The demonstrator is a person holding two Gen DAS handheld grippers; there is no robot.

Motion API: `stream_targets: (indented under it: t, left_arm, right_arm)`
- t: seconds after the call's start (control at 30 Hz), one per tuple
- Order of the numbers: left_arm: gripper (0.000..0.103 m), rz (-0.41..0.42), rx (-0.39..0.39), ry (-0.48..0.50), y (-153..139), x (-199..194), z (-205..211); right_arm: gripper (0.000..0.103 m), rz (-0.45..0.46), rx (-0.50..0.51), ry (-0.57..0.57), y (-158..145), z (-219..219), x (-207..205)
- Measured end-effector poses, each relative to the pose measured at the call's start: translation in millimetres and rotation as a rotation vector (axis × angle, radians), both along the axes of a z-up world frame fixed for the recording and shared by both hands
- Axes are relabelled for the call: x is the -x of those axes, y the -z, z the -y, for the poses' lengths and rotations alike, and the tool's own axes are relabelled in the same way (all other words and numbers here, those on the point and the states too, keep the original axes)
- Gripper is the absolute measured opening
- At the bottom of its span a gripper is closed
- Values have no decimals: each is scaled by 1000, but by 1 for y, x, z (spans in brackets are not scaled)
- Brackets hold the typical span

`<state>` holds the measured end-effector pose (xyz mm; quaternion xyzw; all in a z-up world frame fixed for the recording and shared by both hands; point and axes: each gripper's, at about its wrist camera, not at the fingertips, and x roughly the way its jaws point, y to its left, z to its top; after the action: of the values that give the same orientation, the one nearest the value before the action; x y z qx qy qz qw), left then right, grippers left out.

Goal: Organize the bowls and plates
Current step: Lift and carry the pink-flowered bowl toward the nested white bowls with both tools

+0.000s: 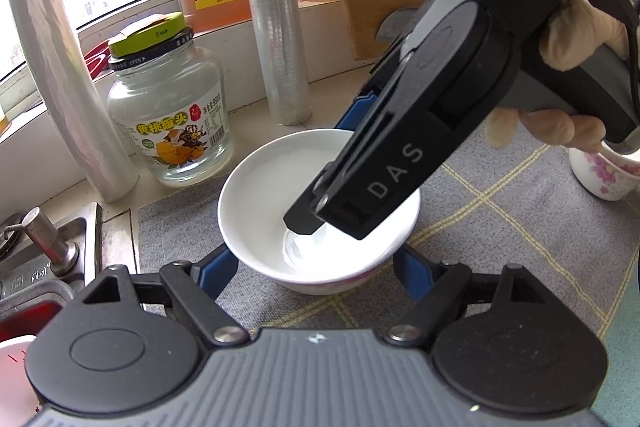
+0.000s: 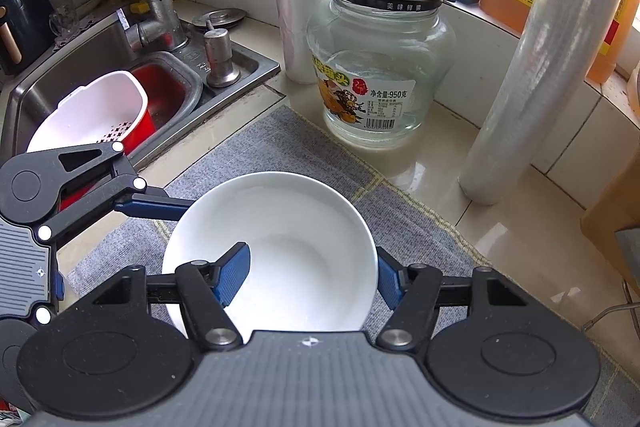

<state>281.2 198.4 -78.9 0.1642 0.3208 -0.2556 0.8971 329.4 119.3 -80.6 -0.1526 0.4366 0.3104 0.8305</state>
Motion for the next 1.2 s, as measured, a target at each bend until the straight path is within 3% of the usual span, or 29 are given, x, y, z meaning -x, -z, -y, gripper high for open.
stream_targets:
  t: [0.63, 1.2]
  left_arm:
    - [84, -8, -40, 43, -33, 49, 24]
    - [84, 29, -49, 225, -60, 85, 103]
  right_arm:
    - [71, 36, -44, 9, -31, 36, 52]
    - [71, 91, -52, 151, -61, 127, 110]
